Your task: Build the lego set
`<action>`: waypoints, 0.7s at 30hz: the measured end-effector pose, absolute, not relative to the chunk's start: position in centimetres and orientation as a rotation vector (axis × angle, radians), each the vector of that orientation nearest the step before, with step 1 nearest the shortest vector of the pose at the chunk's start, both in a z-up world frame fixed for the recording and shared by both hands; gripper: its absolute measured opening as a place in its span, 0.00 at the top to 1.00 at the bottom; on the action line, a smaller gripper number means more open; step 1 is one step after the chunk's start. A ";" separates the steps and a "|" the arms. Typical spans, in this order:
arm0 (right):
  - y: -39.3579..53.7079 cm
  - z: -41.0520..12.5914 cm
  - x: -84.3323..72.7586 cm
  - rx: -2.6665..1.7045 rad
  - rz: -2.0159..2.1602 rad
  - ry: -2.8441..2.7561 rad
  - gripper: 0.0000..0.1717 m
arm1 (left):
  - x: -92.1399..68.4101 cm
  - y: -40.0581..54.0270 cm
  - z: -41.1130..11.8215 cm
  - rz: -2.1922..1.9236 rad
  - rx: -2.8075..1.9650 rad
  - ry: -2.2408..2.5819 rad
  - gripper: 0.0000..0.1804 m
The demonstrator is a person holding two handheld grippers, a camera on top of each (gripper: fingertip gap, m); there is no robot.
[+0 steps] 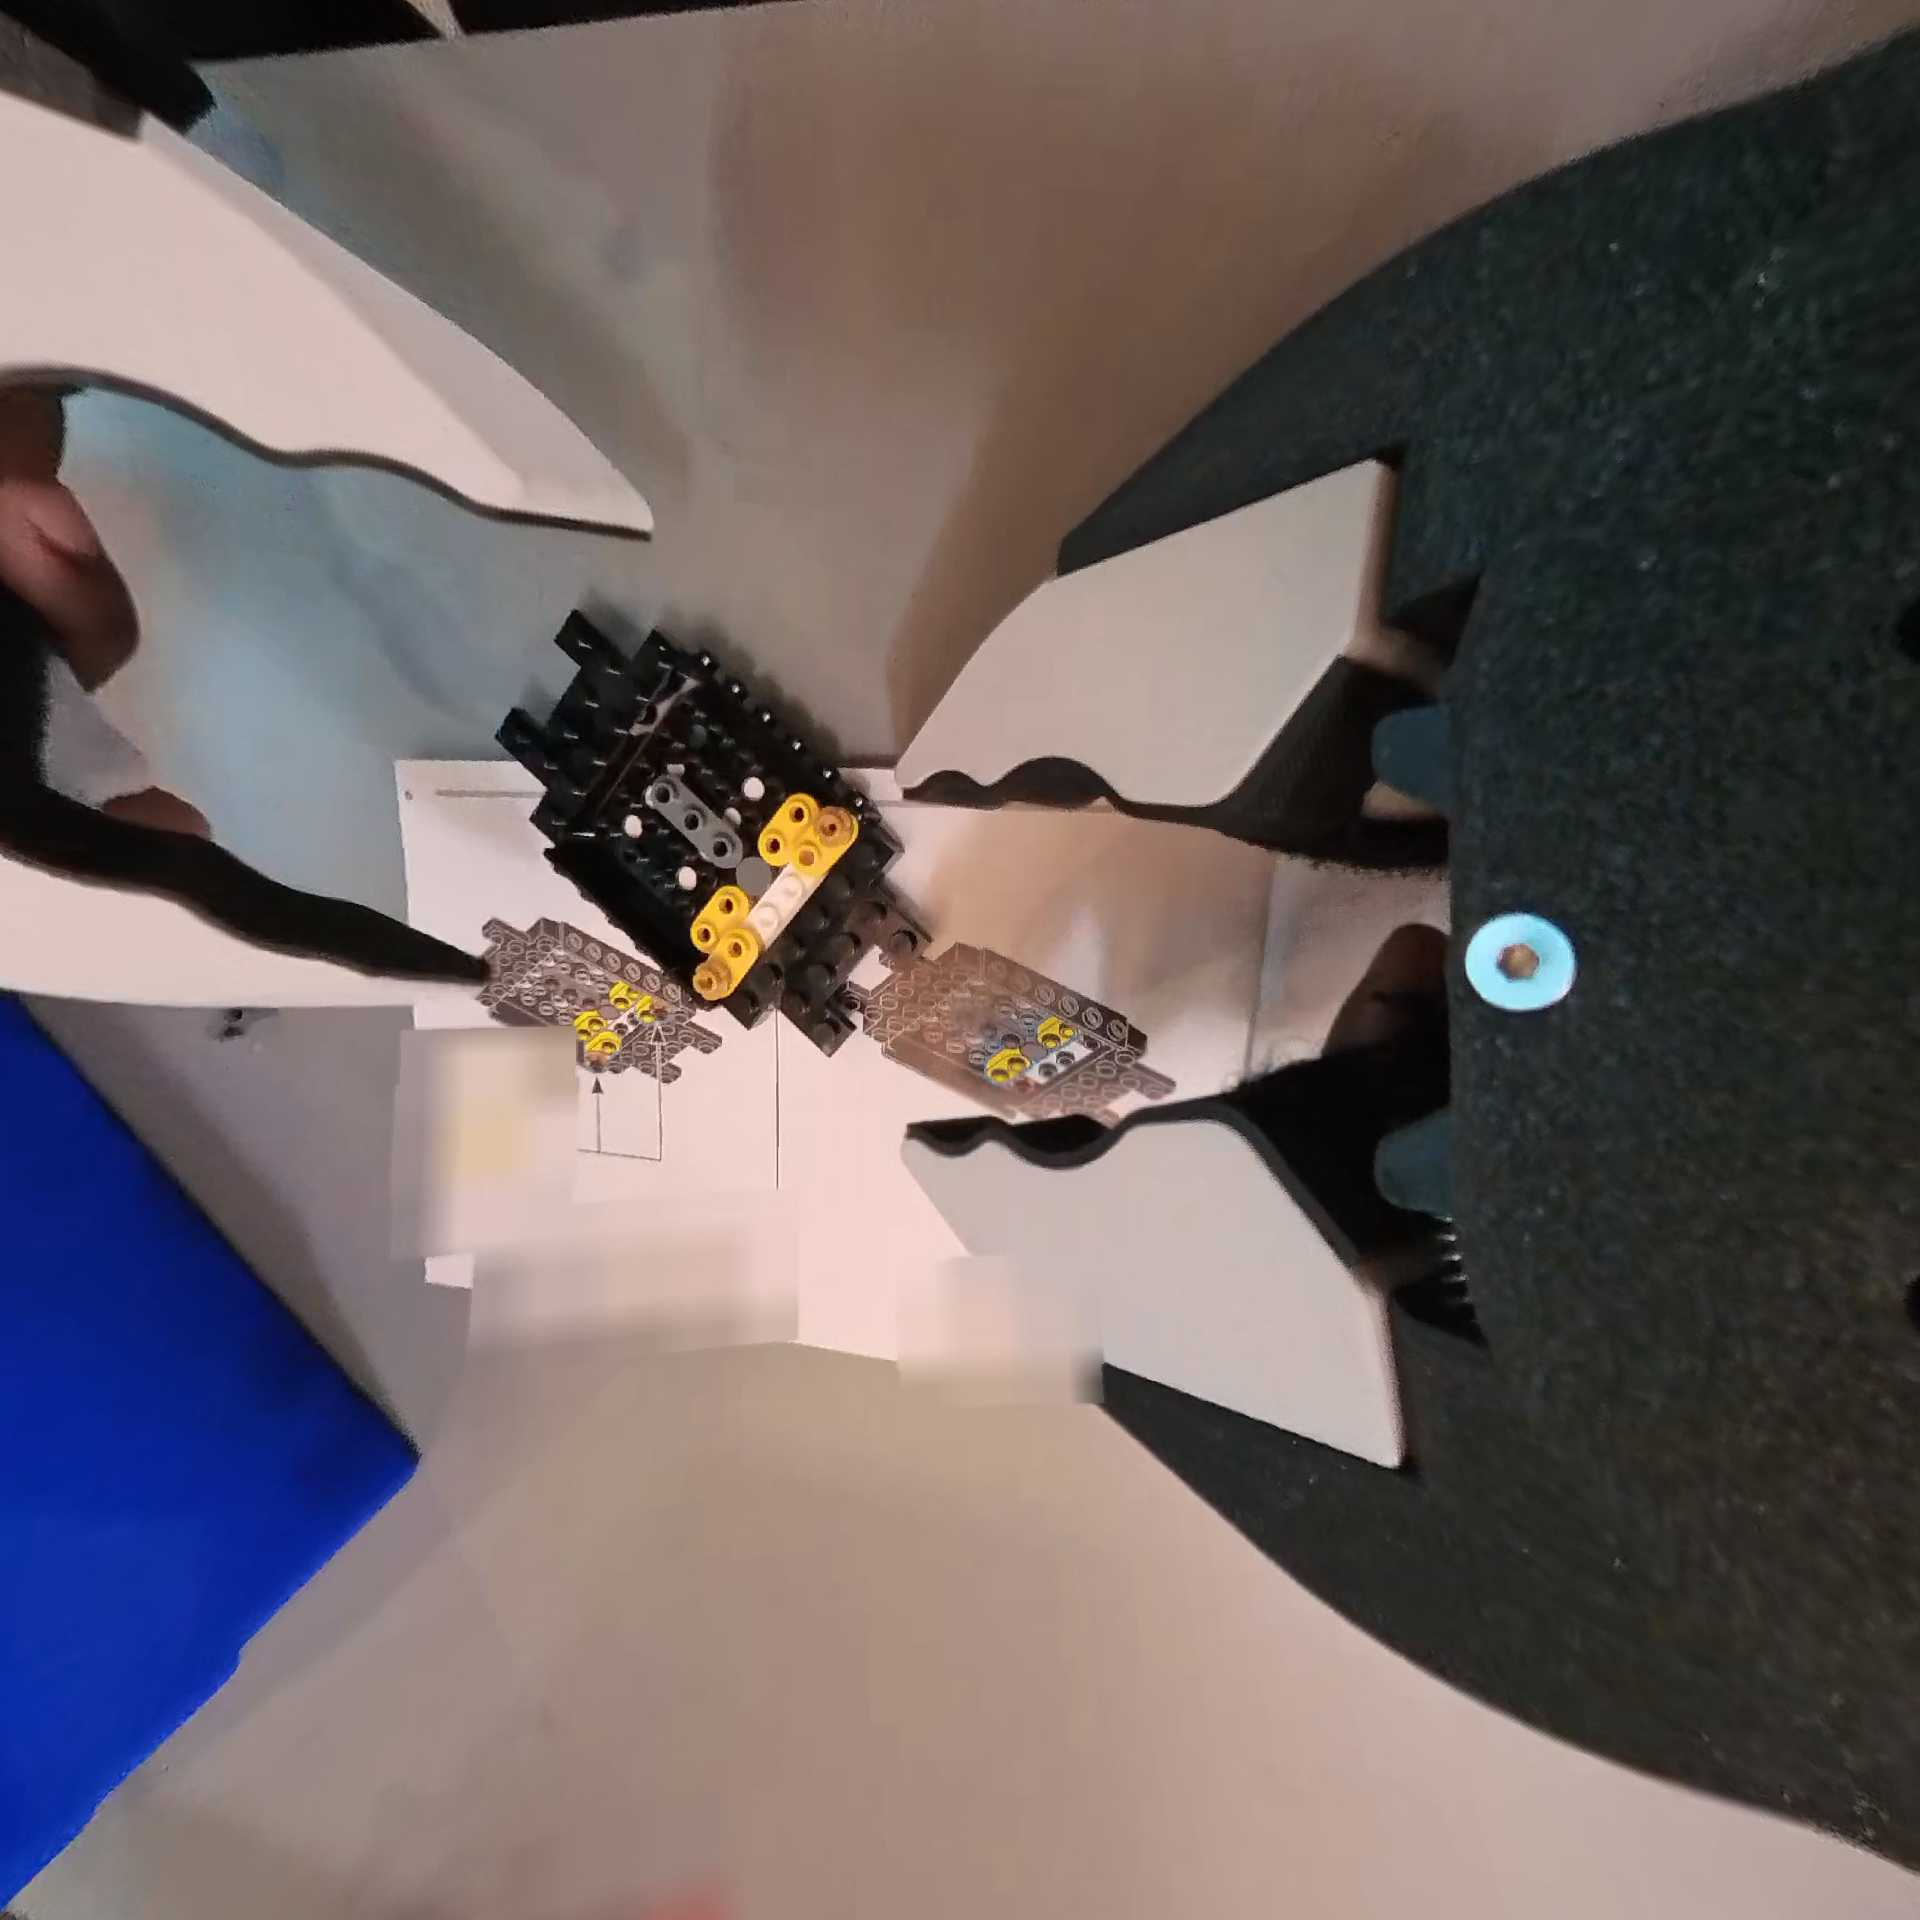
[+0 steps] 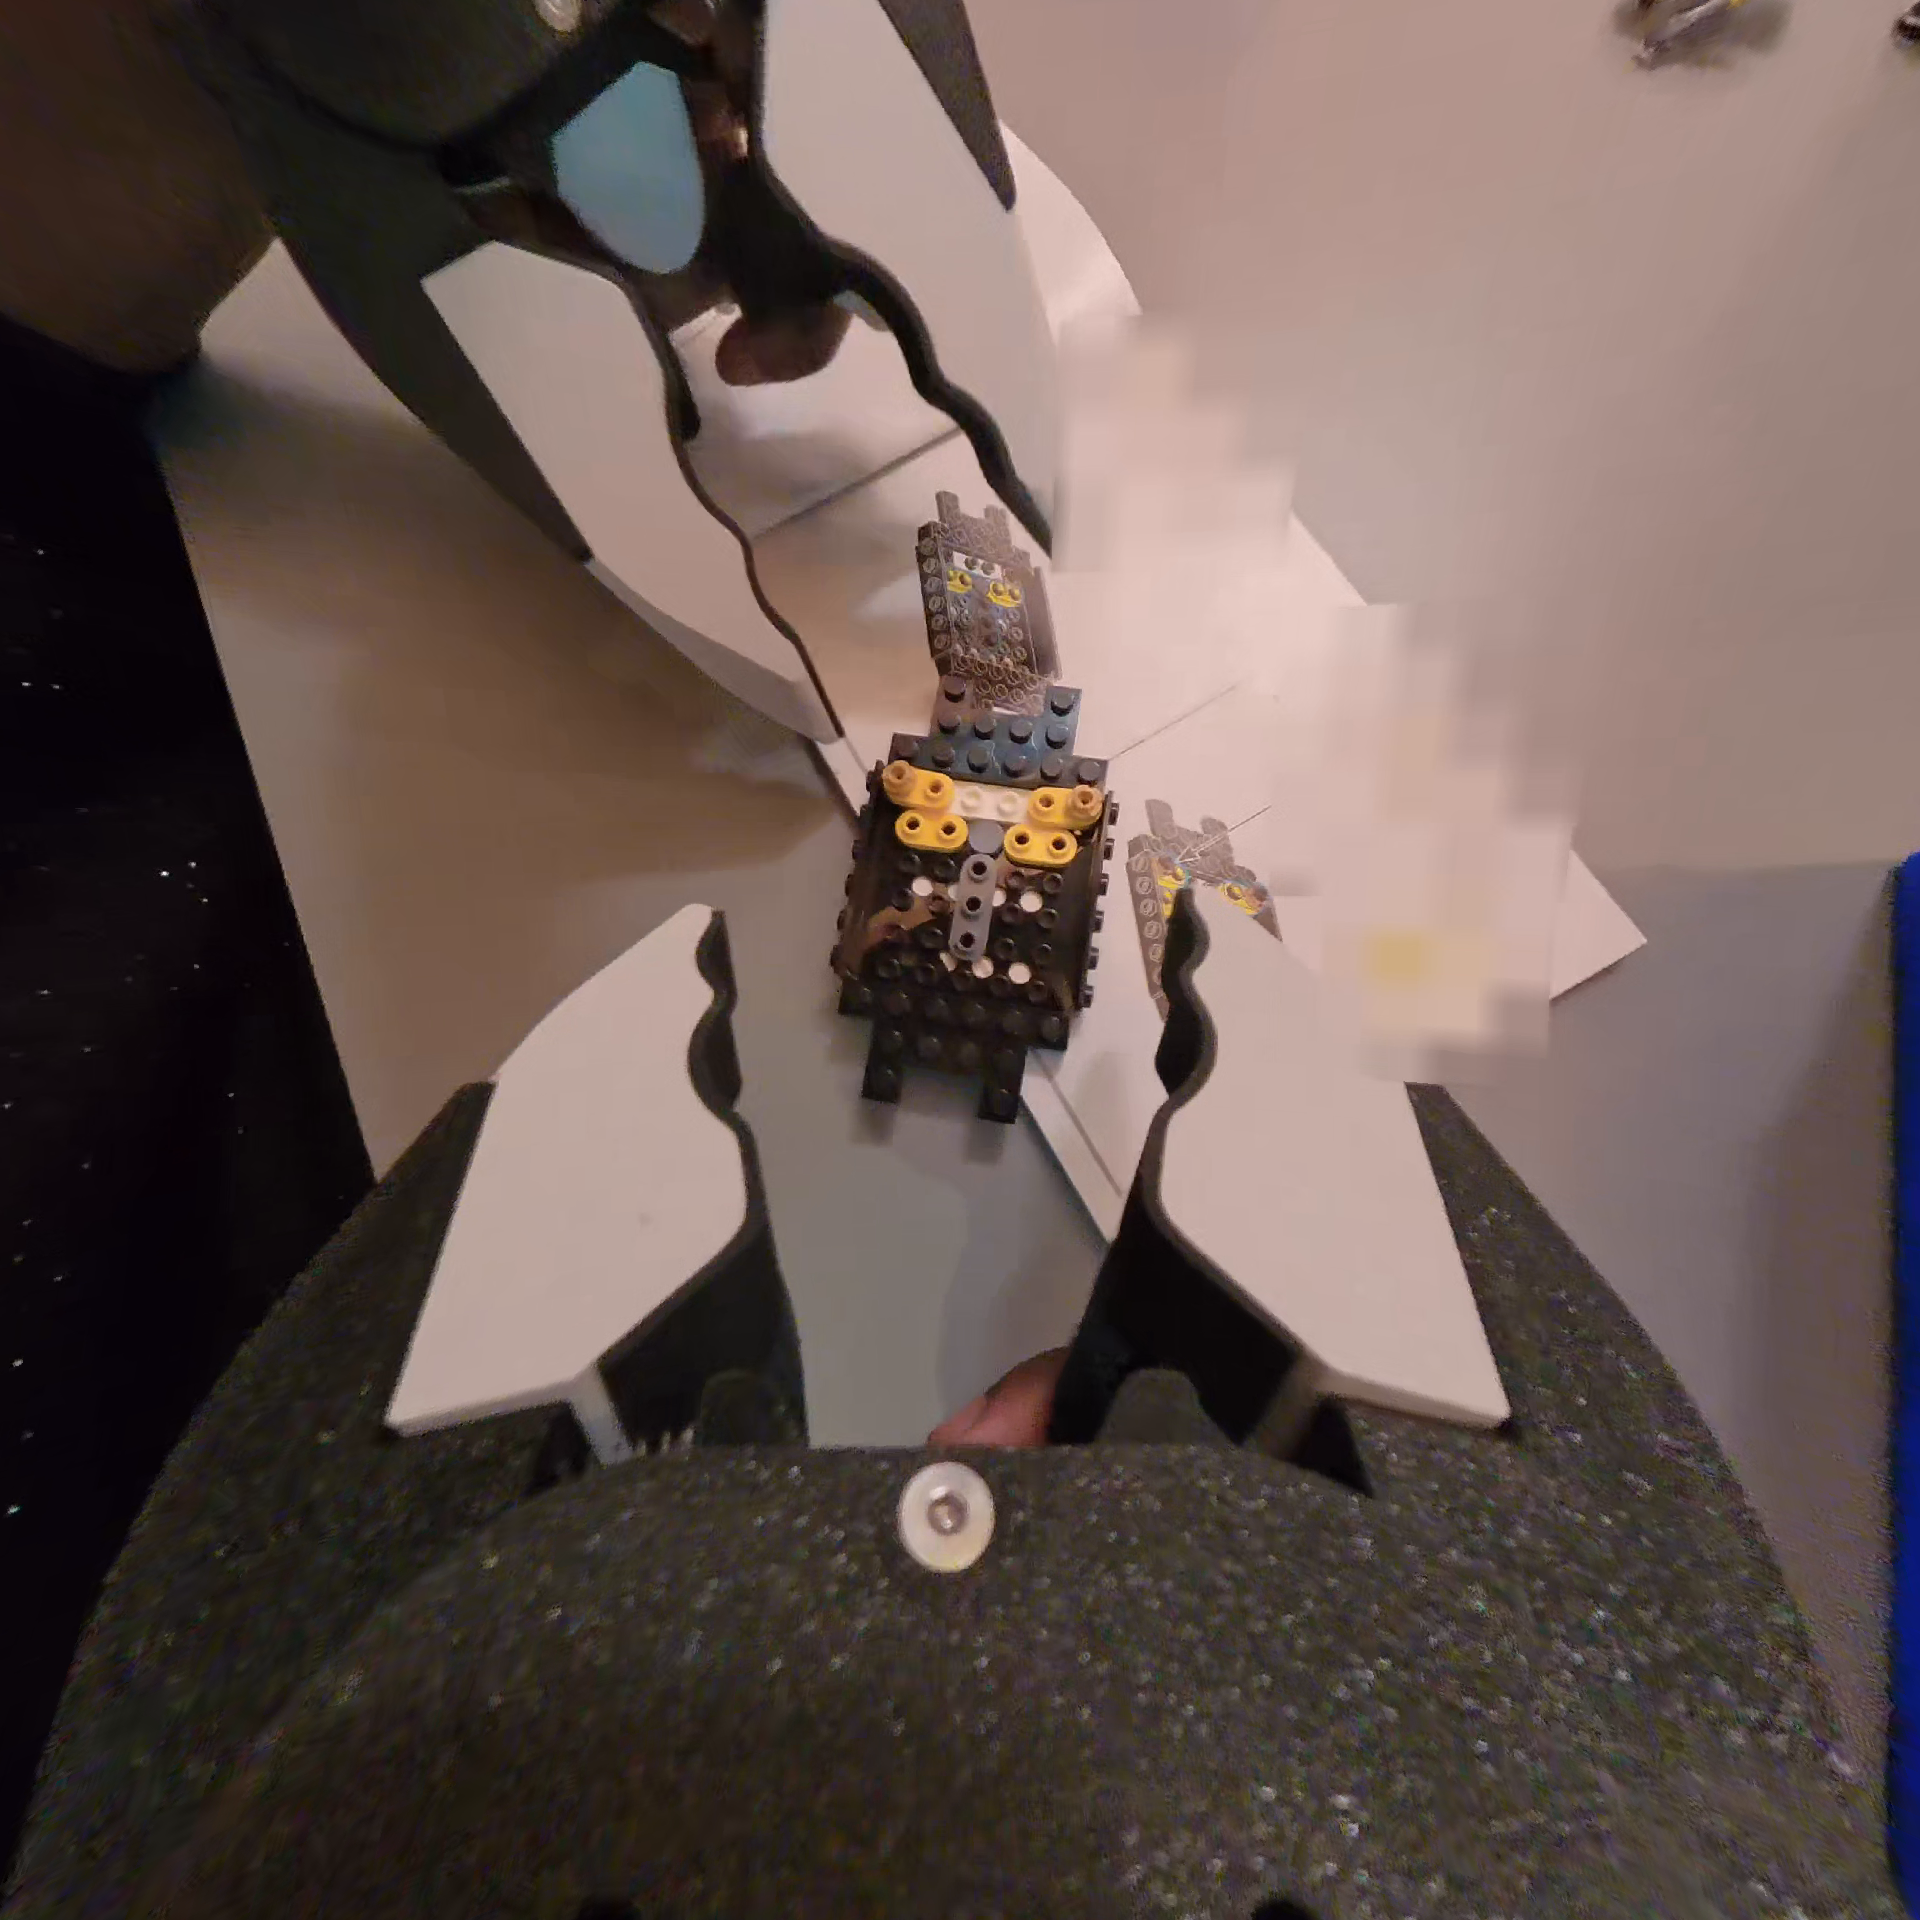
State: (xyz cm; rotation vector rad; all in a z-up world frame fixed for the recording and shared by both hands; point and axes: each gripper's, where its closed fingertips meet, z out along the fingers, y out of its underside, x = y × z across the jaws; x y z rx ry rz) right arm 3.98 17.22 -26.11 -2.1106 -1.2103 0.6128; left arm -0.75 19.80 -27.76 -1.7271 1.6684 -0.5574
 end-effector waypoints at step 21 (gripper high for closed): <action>17.7 -29.5 5.0 -2.157 0.367 -1.304 0.62 | 0.2 19.5 -26.6 -0.745 -1.588 1.612 0.79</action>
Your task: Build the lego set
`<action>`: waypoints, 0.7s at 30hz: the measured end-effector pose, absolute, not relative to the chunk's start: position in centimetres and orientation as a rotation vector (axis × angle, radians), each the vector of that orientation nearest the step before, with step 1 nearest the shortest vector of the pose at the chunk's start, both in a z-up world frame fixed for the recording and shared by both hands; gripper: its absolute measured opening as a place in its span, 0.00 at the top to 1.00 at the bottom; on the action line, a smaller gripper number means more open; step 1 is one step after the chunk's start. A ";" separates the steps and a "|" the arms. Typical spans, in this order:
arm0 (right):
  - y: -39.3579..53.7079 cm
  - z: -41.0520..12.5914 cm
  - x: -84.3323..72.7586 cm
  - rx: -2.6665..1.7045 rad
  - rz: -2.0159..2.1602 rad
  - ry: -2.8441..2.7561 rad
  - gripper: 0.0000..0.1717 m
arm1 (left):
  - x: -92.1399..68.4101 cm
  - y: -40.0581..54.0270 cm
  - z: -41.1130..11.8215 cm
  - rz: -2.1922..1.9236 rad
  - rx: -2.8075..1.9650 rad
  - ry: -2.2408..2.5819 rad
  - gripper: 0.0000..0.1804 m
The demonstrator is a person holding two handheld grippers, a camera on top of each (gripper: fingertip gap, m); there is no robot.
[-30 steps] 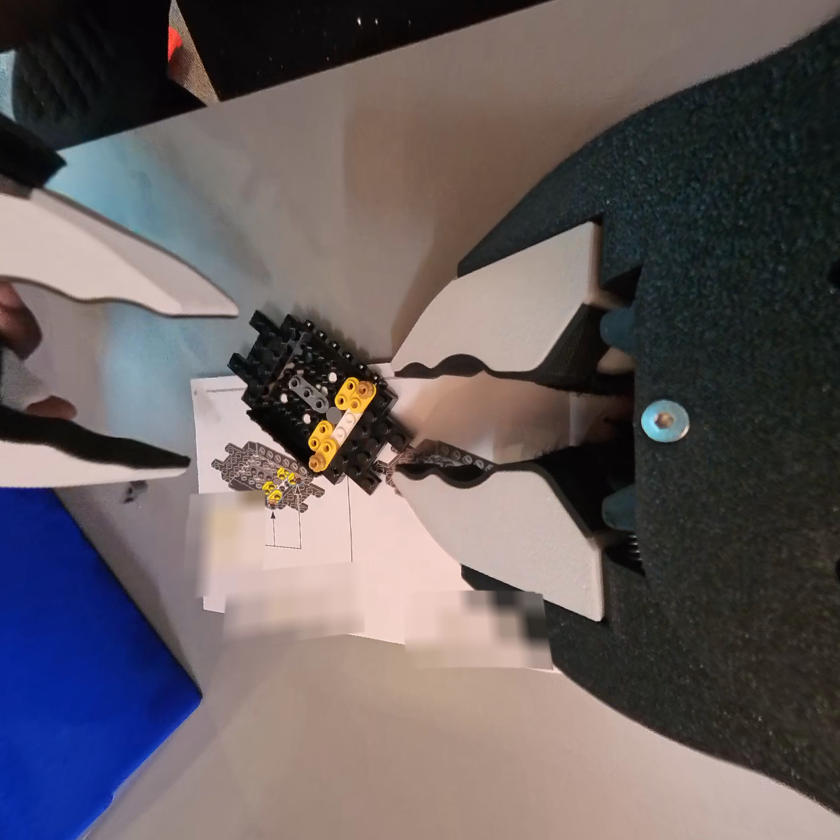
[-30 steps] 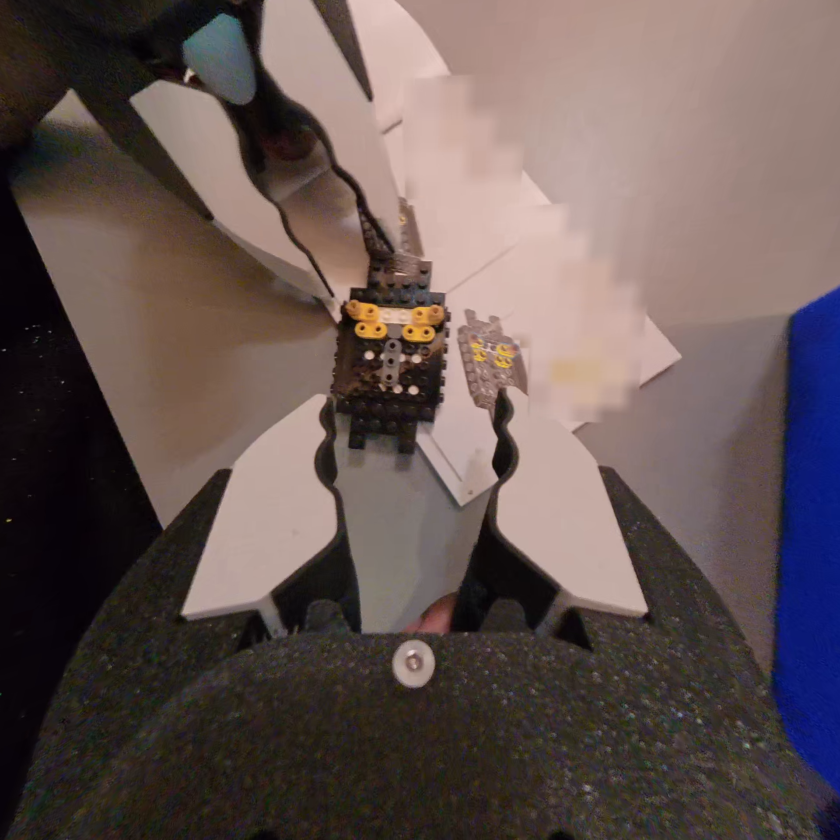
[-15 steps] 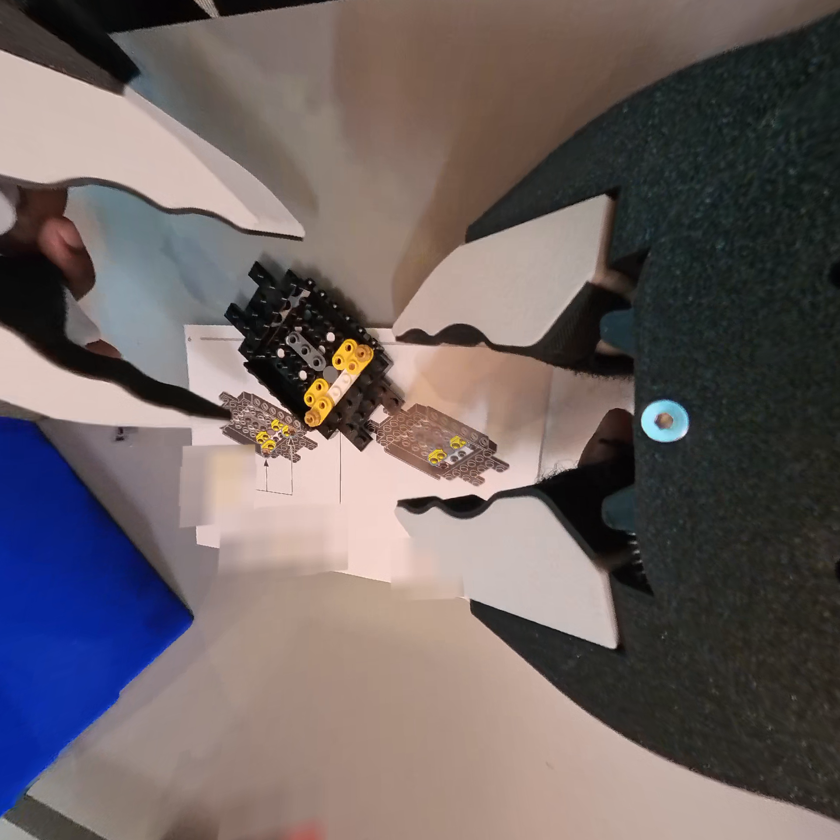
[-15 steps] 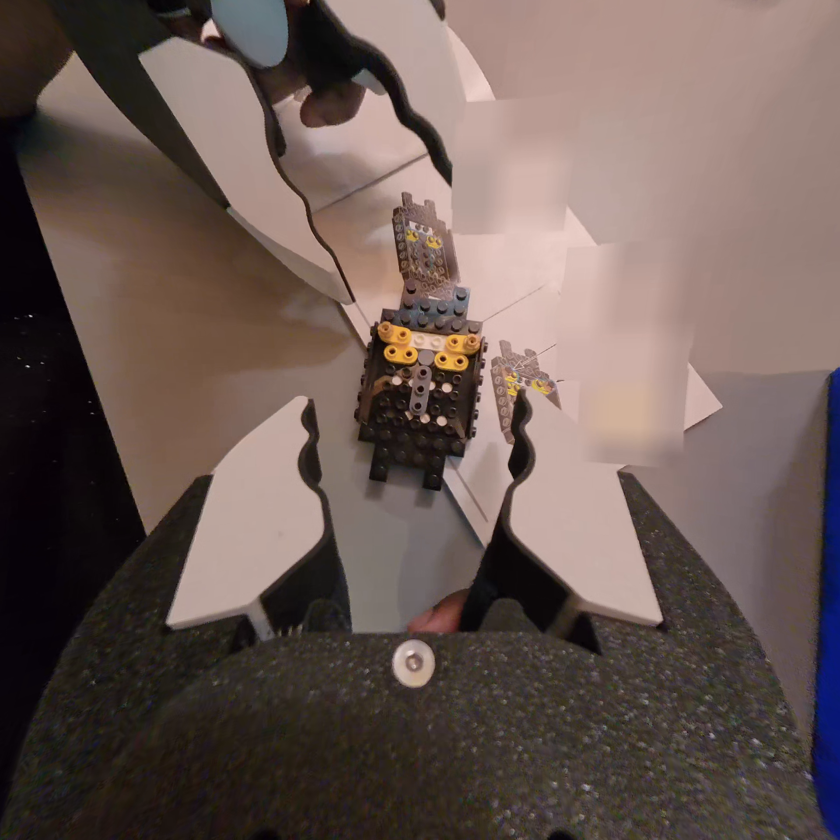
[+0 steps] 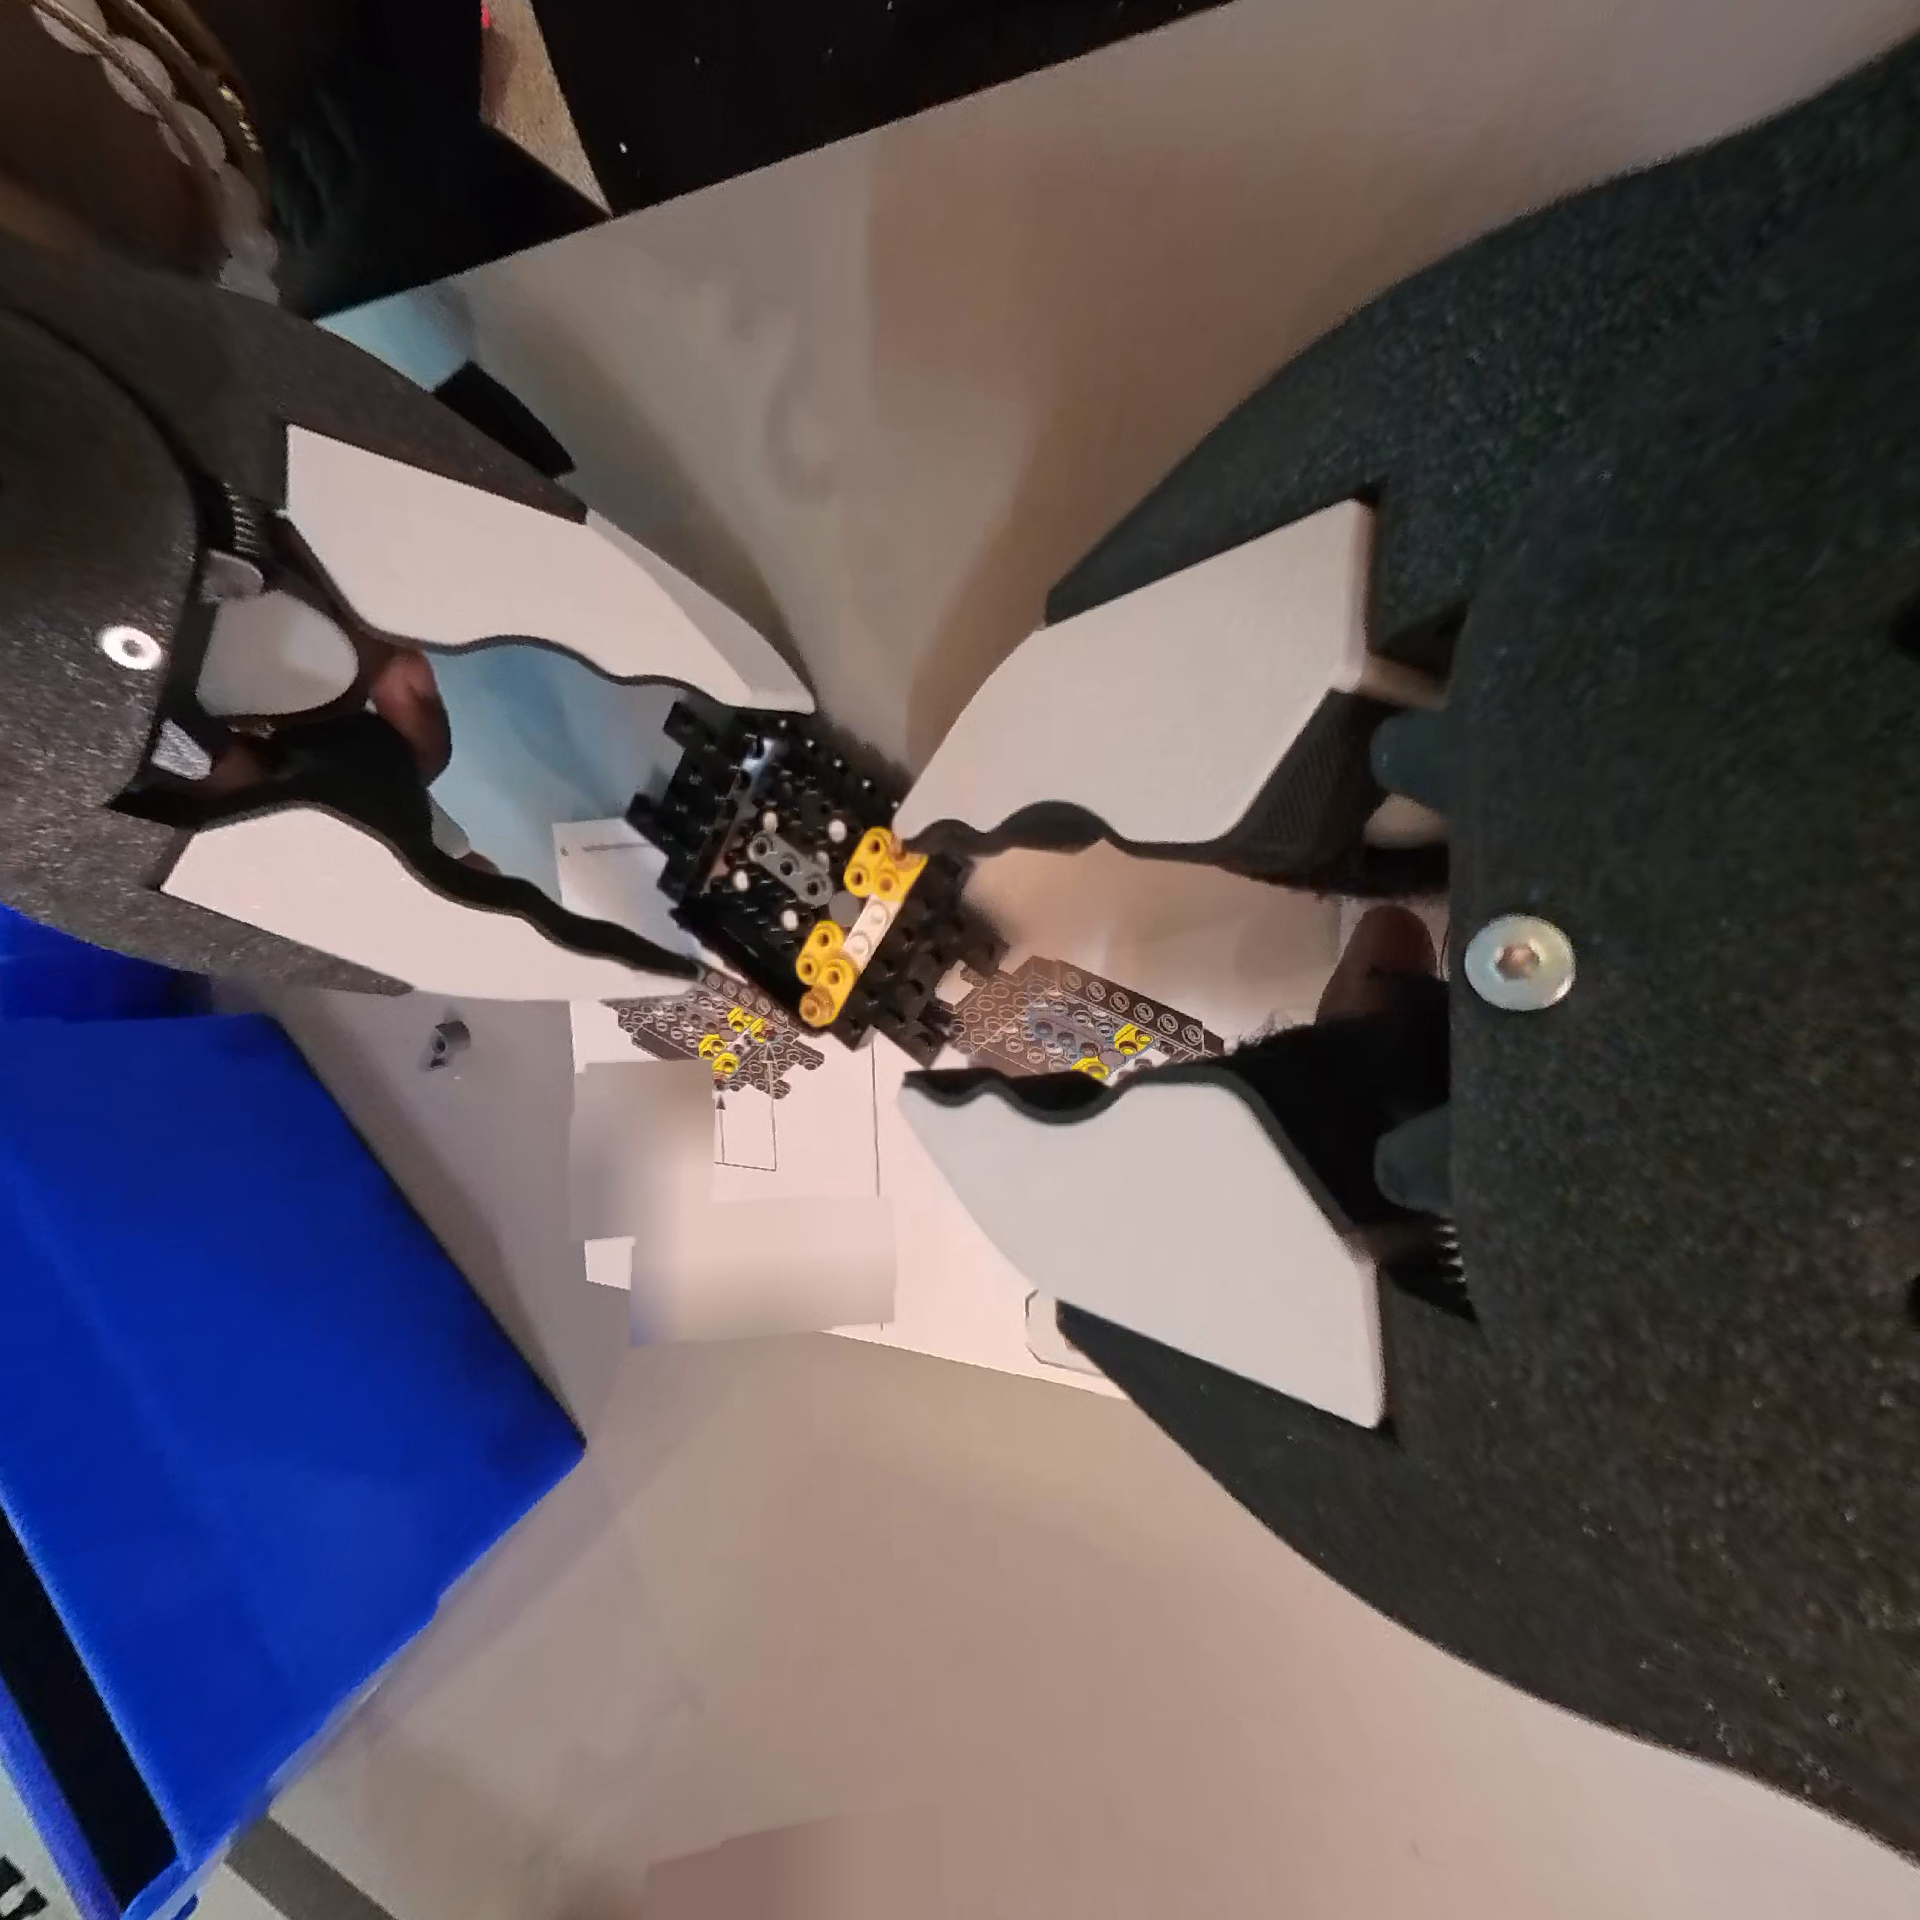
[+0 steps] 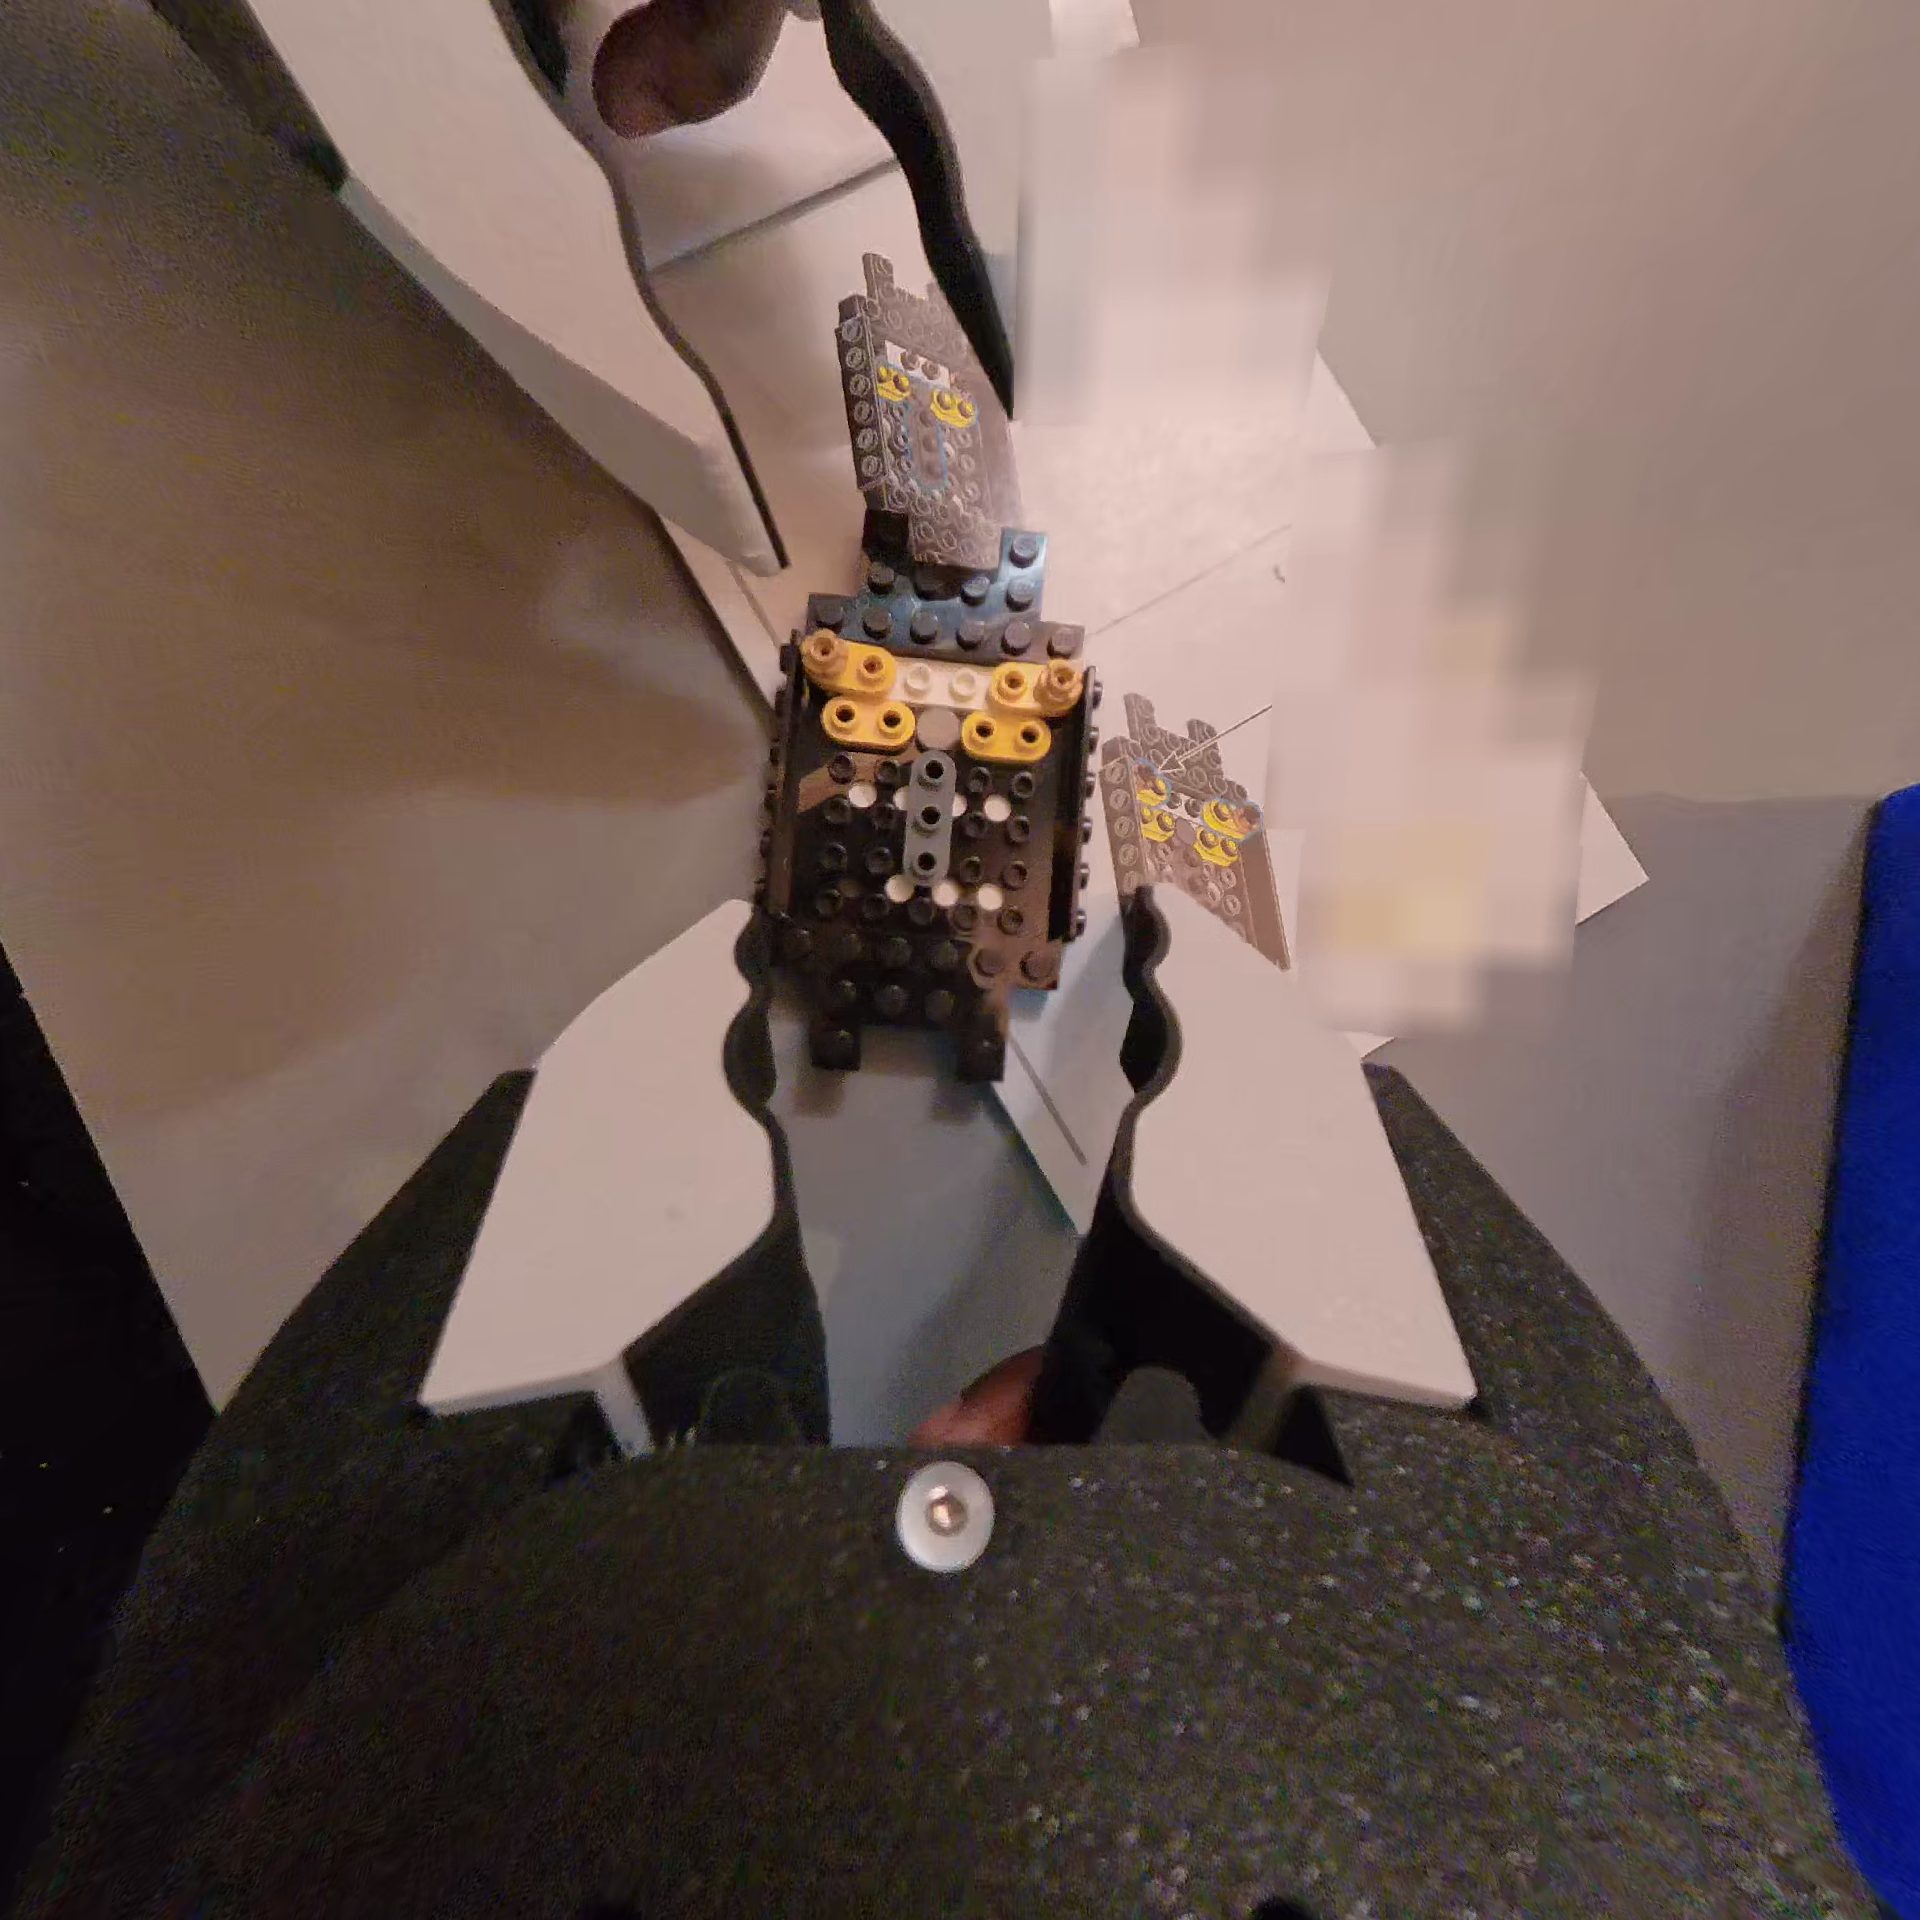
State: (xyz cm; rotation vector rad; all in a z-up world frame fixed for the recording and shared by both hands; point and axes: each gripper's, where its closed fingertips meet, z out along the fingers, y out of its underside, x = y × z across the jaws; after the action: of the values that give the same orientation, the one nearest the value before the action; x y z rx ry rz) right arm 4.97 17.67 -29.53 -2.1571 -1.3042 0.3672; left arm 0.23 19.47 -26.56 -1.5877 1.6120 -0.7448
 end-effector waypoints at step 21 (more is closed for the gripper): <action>16.3 -28.9 3.8 -2.287 0.622 -1.171 0.62 | -1.1 19.5 -29.0 -0.694 -1.726 1.670 0.87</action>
State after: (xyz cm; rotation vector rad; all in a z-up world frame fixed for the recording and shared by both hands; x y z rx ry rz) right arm 3.76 16.35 -28.92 -2.2866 -1.1706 0.6215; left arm -1.13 19.54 -28.98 -1.7258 1.6698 -0.6944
